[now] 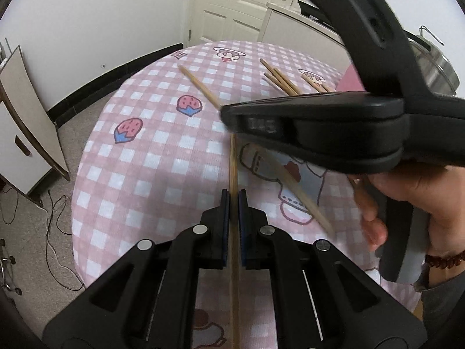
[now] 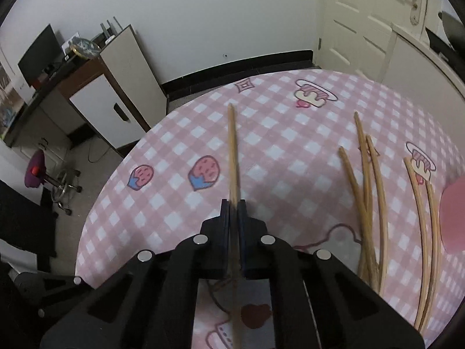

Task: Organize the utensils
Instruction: 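Grasp a chopstick with the left tool while the right tool grasps another, then lift both chopsticks and lower them into the pink cup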

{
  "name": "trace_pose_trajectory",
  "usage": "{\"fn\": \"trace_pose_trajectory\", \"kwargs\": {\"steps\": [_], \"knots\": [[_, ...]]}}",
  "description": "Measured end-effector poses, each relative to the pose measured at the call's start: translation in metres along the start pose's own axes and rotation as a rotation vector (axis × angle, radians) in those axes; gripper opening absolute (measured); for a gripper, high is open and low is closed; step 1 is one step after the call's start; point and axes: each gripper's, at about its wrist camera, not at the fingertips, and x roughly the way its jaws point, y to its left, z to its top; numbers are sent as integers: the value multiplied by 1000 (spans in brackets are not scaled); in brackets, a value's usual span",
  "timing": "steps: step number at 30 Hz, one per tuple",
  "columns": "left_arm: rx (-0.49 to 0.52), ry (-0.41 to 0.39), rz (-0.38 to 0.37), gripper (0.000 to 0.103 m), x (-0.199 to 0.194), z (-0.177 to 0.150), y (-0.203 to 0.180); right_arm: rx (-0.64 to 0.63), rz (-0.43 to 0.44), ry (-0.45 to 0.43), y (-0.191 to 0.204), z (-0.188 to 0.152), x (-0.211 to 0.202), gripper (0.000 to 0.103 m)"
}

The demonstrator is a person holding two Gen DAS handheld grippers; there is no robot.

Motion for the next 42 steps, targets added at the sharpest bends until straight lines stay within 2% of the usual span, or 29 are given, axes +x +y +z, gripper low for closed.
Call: {"fn": "trace_pose_trajectory", "kwargs": {"steps": [5,7,13,15,20,22,25,27,29,30,32,36,42], "knots": [[-20,-1,7,6,-2,0,0,62,11,-1,-29,-14,-16,4],[-26,-2,9,6,-1,0,-1,77,21,11,-35,-31,-26,4],[-31,2,-9,6,-3,0,-9,77,42,43,-29,-78,-55,5],[-28,-1,-4,6,-4,0,-13,71,36,56,-25,-84,-60,5],[-27,2,7,6,-2,2,-17,51,-20,27,-22,-70,-56,9],[-25,6,14,6,-1,3,-16,44,-26,22,-21,-64,-50,17],[-30,9,23,6,2,7,-13,25,-46,15,-18,-54,-39,22],[-32,14,27,6,5,10,-12,6,-62,10,-16,-50,-35,21],[-33,13,26,6,5,13,-12,-23,-89,18,-13,-48,-32,13],[-35,11,19,6,4,15,-13,-33,-98,18,-13,-47,-32,5],[-38,-4,13,6,-1,21,-15,-14,-82,13,-17,-46,-34,5],[-23,-71,-8,6,-22,42,-27,42,-17,-73,-29,-47,-68,5],[30,-176,-84,6,-59,73,-63,81,9,-258,-42,-43,-141,5]]}}
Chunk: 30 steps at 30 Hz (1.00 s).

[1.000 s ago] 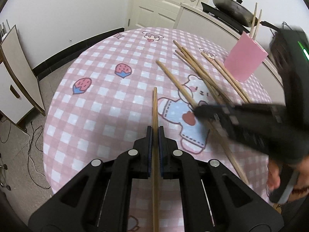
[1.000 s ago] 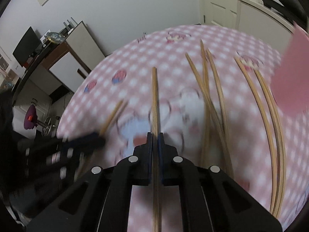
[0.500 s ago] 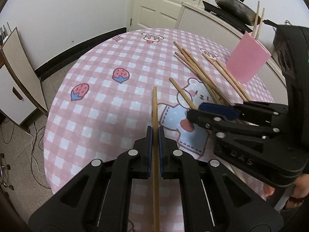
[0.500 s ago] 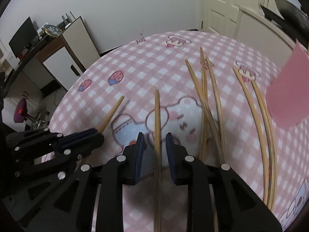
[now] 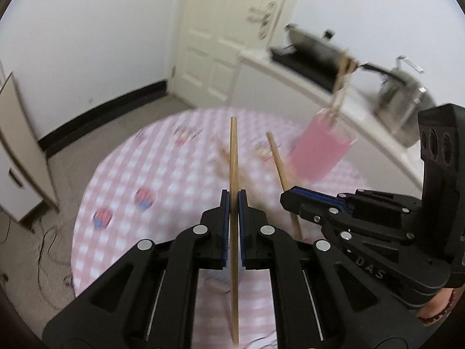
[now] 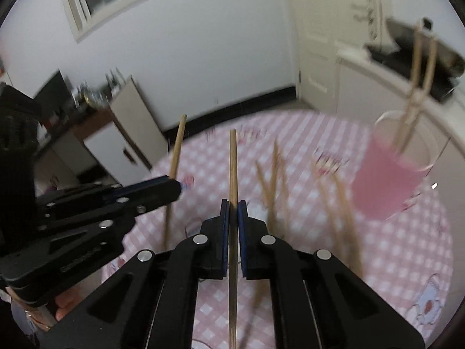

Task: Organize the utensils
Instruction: 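Lift both chopsticks and lower them into the pink cup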

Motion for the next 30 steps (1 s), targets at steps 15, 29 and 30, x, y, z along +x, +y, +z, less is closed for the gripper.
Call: {"fn": "trace_pose_trajectory", "kwargs": {"steps": [15,29,30], "knots": [[179,-245,-93,6,-46,86,-117,-1,-104,-331,-53,47,-129,4],[163,-424,-102,6,-25,151,-164,16,-259,-542,-98,80,-149,5],[165,-428,-101,6,-19,151,-165,20,-268,-544,-101,79,-145,4]]}}
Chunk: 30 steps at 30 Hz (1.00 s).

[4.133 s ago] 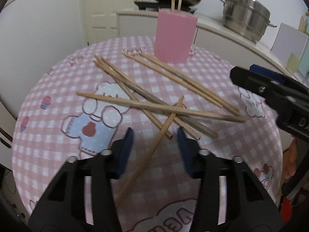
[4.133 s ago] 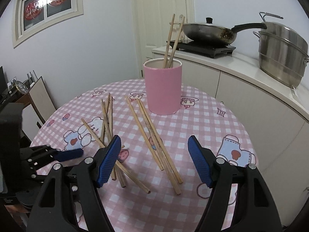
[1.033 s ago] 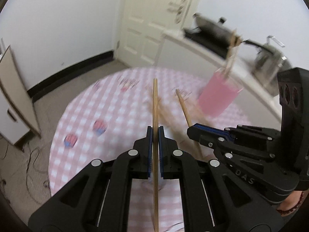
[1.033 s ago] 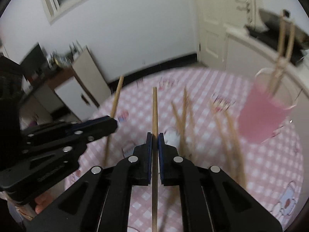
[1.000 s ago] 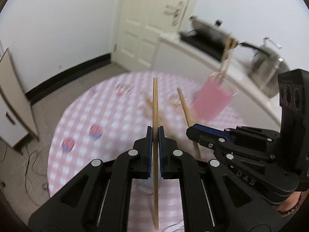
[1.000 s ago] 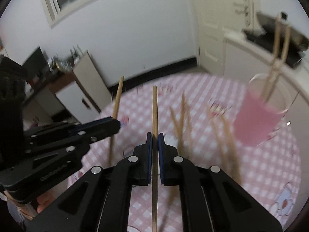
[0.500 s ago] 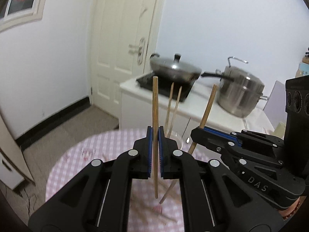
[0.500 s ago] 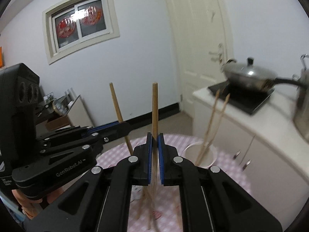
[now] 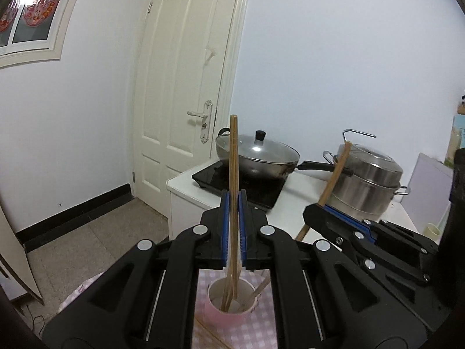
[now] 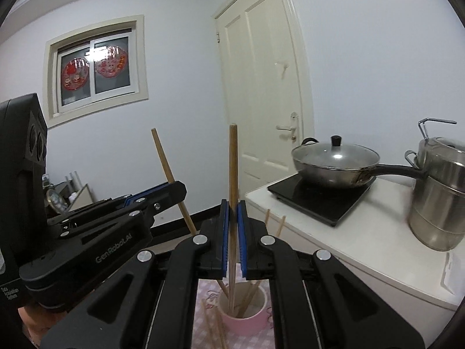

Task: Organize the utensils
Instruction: 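Lift both chopsticks and lower them into the pink cup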

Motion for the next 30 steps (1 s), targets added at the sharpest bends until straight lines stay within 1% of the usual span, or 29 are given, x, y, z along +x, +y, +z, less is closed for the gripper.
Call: {"fn": "trace_pose_trajectory", "kwargs": {"steps": [2,4,7,12,22,30], "knots": [[-6,4,2,6,9,-5,1,1,-18,-3,-6,-6,7,4],[-6,14,0,6,18,-15,3,17,-21,13,-13,-14,14,4],[12,29,14,6,27,-30,6,17,-34,23,-15,-23,19,4],[-2,68,19,6,42,-48,13,29,-37,42,-18,-38,24,4],[1,132,29,6,56,-72,18,68,-33,101,-22,-62,31,5],[-16,203,15,7,65,-87,28,83,-46,134,-24,-72,34,5]]}}
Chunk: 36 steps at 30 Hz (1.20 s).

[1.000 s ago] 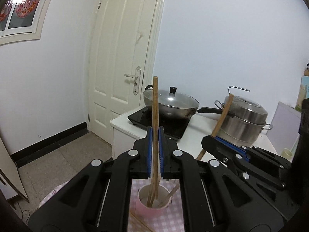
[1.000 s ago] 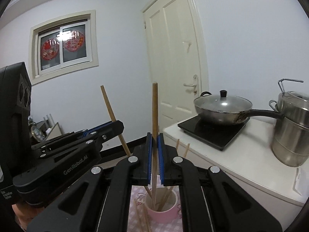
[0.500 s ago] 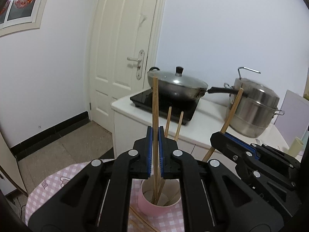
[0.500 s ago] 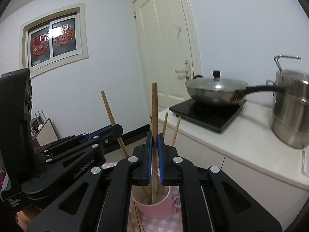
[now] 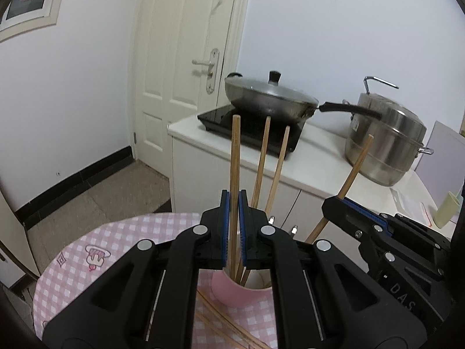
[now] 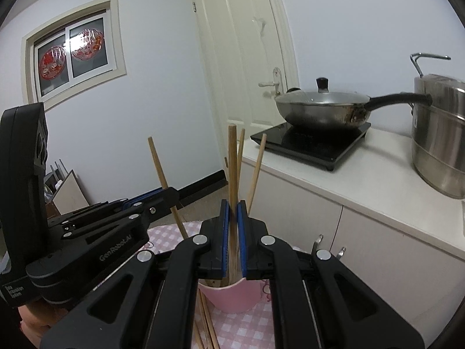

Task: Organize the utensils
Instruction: 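Lift both chopsticks and lower them into the pink cup, then open both tools to release the chopsticks into the pink cup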

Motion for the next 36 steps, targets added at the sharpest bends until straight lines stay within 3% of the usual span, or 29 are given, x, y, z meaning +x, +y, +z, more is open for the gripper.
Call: {"fn": "trace_pose_trajectory", "kwargs": {"steps": [11,13,16,20,27,36], "knots": [[-15,63,-45,10,-1,-3,-1,27,-6,12,-4,2,-10,11],[-20,63,-46,27,-4,-4,-2,28,-7,8,-4,2,-15,17],[-24,48,-42,43,-12,-3,-2,32,-6,3,-3,3,-22,23],[-17,44,-40,45,-26,-2,-5,49,-1,-1,-5,3,-33,24],[-19,24,6,63,-63,-7,2,51,13,-9,1,1,-57,29],[-24,66,88,66,-103,-40,37,22,32,21,21,-23,-72,31]]}}
